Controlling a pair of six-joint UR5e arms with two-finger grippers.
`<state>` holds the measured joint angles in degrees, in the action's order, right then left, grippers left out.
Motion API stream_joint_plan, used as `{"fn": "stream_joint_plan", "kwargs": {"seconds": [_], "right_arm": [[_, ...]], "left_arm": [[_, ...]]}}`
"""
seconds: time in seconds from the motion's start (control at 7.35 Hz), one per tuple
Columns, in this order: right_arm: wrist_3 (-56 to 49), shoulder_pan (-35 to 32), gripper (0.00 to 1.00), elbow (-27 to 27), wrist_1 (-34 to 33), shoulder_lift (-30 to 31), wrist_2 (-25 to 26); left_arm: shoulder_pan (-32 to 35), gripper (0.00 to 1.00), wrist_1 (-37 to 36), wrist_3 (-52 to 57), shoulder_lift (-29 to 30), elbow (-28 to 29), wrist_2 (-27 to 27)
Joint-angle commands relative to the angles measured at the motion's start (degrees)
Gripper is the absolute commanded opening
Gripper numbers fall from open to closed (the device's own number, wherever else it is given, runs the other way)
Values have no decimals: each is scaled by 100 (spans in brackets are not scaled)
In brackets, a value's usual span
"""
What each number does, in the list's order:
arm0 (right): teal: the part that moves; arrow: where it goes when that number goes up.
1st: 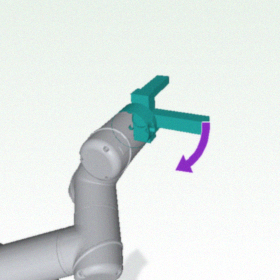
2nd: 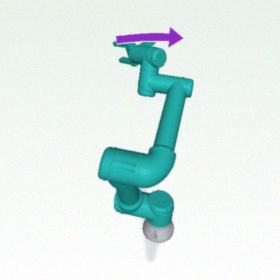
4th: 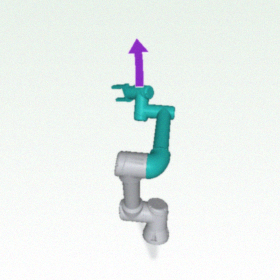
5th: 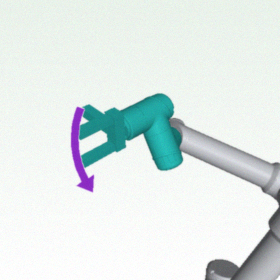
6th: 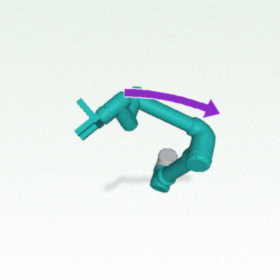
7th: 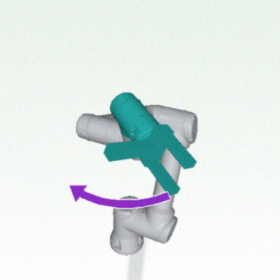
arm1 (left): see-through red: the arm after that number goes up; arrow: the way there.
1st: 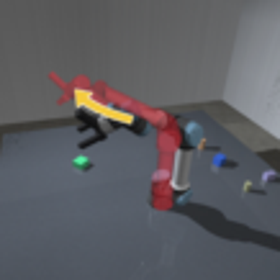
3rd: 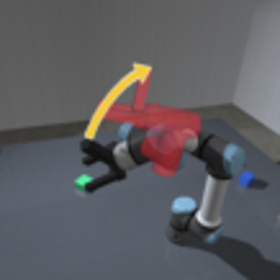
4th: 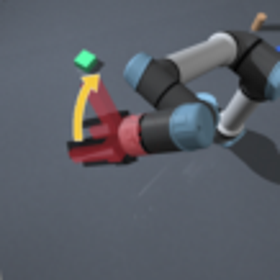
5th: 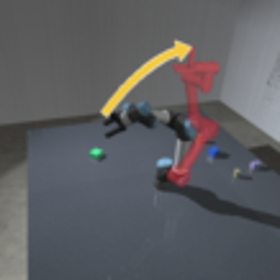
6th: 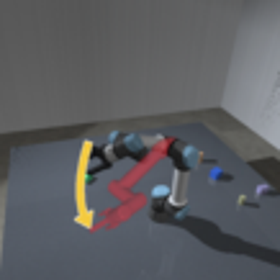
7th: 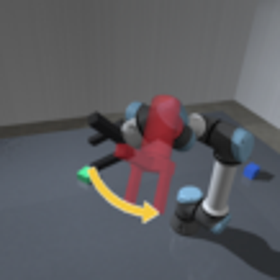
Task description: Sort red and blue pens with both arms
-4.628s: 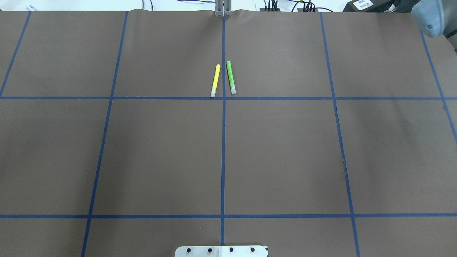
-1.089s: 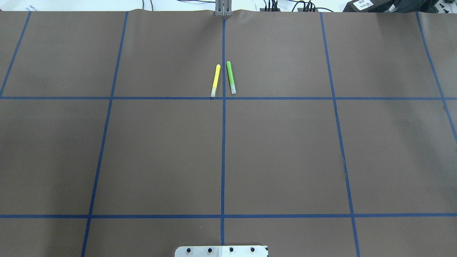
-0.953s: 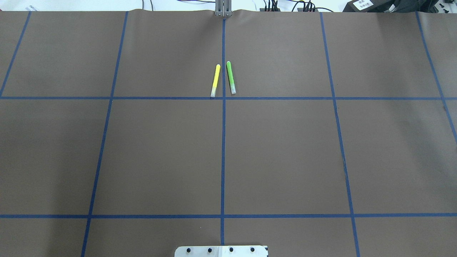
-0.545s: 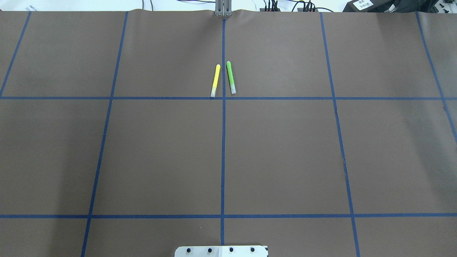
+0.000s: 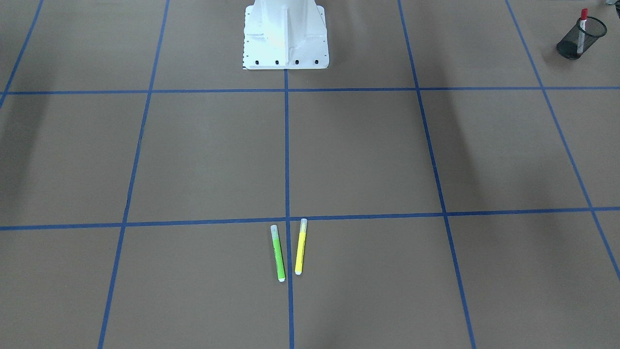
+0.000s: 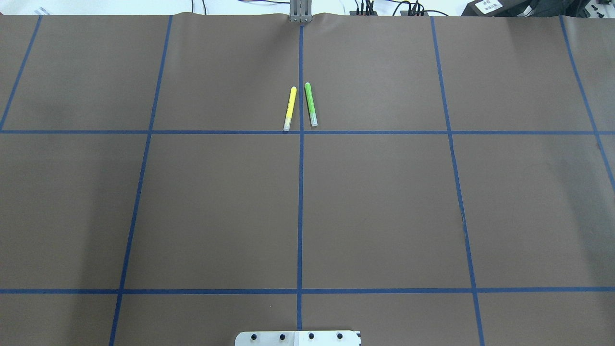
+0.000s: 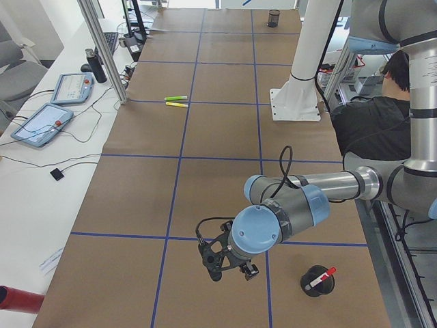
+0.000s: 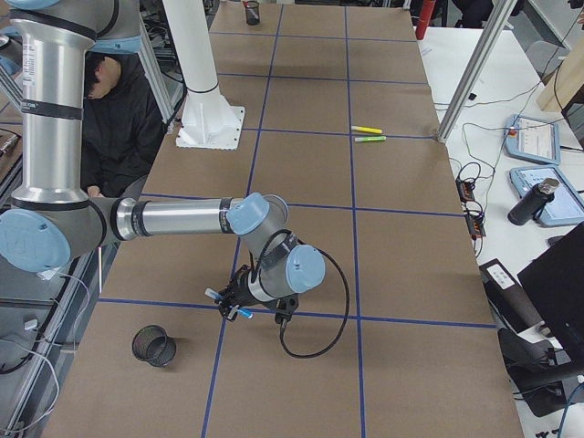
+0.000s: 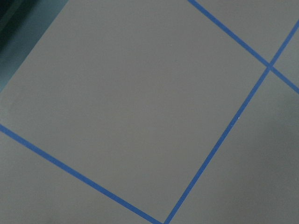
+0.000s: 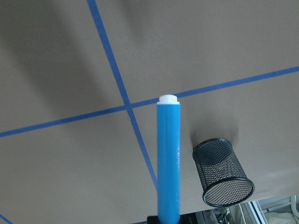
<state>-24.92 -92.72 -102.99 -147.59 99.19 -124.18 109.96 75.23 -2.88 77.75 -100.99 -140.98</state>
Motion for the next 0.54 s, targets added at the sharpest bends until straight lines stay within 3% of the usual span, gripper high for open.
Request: {"fn": "stream_joint_plan", "kwargs": {"seconds": [0.0,0.41], "right_arm": [[-509,-35,0,-204,-278,476,156],[-1126,-202,0,-73,-287,855,612]], "left_arm": [[-325,100,675,-528,47,9,-9],[-370,100,686,-530,126,-9,-18]]}}
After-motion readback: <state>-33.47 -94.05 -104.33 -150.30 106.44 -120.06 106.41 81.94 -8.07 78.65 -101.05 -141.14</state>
